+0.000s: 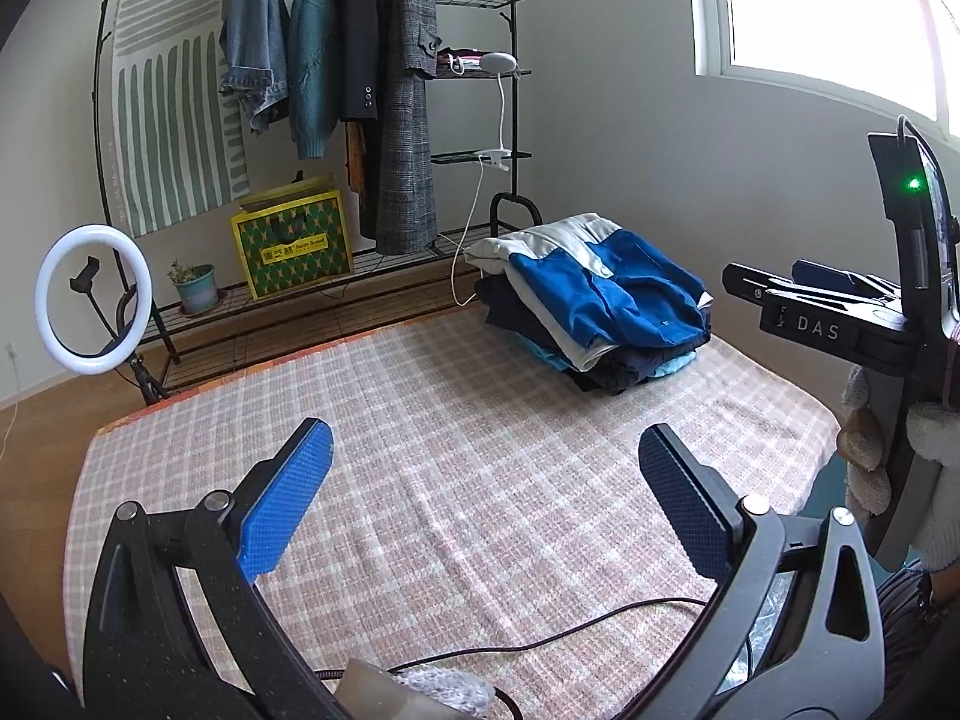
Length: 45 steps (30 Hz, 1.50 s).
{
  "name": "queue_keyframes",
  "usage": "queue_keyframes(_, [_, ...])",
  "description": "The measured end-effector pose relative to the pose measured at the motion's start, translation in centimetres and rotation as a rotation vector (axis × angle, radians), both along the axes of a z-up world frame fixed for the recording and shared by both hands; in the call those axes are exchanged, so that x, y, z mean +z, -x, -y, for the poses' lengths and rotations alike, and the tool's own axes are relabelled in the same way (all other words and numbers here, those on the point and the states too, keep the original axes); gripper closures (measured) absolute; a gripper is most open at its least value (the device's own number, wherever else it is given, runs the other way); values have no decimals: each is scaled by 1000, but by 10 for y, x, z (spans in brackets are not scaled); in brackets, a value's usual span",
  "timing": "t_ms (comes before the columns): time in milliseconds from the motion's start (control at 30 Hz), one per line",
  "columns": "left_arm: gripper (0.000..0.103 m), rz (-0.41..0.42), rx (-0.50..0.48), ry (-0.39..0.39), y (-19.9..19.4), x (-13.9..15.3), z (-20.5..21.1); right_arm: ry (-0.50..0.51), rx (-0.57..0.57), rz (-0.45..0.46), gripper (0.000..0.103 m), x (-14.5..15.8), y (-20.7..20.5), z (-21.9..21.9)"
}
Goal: Fold large clothes
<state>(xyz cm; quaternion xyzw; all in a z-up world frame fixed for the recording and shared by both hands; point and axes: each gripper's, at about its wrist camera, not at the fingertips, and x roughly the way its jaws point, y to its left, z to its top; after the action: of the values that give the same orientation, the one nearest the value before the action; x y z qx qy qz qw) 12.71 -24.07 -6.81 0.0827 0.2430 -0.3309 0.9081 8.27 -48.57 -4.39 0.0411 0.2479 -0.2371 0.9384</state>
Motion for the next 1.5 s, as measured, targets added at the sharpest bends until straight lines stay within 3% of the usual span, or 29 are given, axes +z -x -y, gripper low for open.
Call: queue_keyframes(1500, [0,-6,-3,34,2,3,4,-10,-3,-18,20,-11,-5,1])
